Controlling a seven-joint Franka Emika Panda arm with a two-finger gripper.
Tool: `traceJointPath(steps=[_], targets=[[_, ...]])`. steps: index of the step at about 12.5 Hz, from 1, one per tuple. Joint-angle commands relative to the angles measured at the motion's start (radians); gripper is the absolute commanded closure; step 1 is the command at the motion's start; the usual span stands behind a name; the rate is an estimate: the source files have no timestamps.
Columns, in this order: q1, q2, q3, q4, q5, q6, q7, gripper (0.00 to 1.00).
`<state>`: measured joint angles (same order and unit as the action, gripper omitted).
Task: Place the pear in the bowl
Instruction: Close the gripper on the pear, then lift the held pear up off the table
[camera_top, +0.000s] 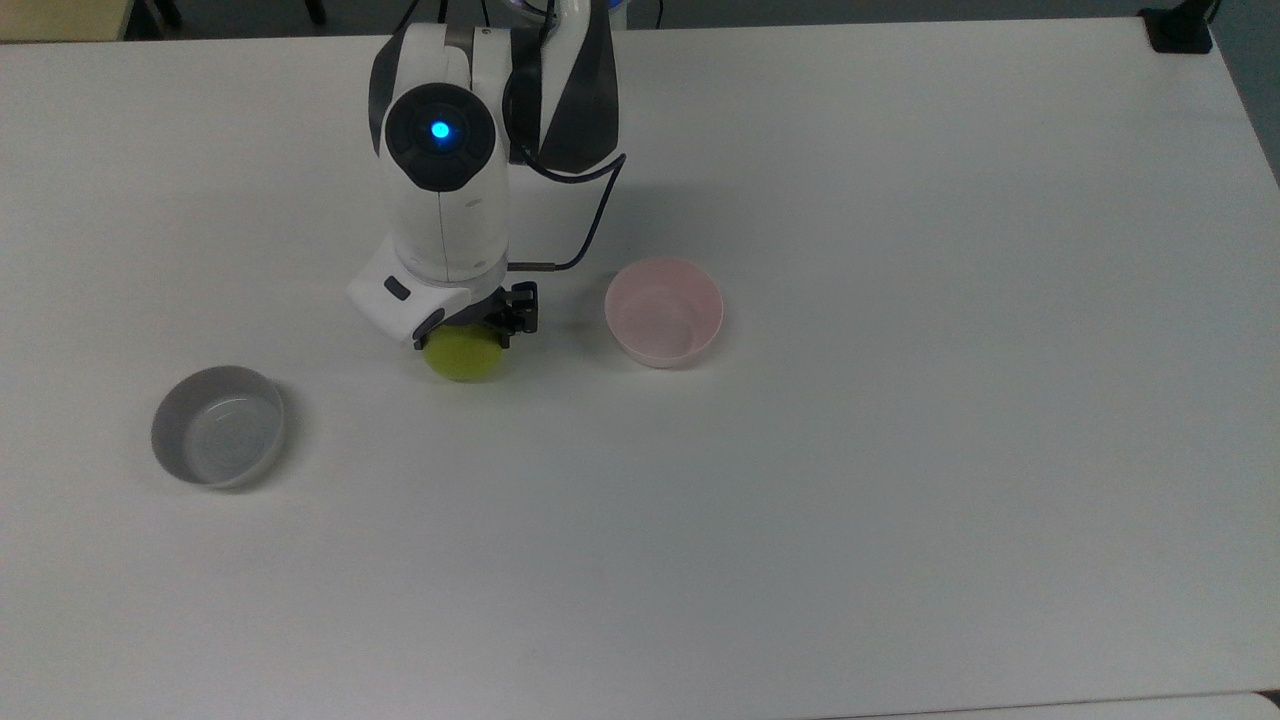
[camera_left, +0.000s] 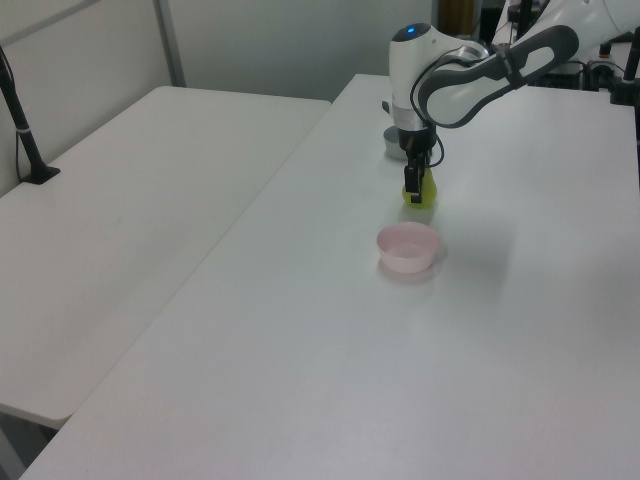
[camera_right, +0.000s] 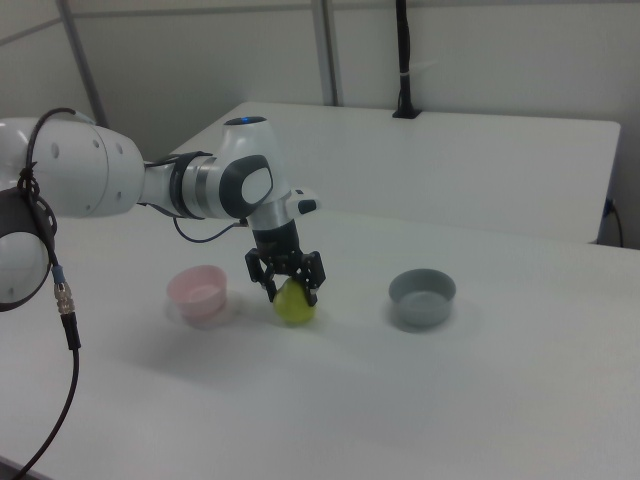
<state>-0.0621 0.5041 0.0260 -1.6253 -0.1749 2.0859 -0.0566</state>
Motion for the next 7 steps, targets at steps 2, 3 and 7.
traceJointPath(steps=[2,3,7], targets=[[0.011,-0.113,0.005,-0.002,-0.005,-0.113,-0.003,0.49],[0.019,-0.139,0.003,0.011,-0.002,-0.139,-0.003,0.49],[0.013,-0.163,0.003,0.129,0.006,-0.262,-0.006,0.49]])
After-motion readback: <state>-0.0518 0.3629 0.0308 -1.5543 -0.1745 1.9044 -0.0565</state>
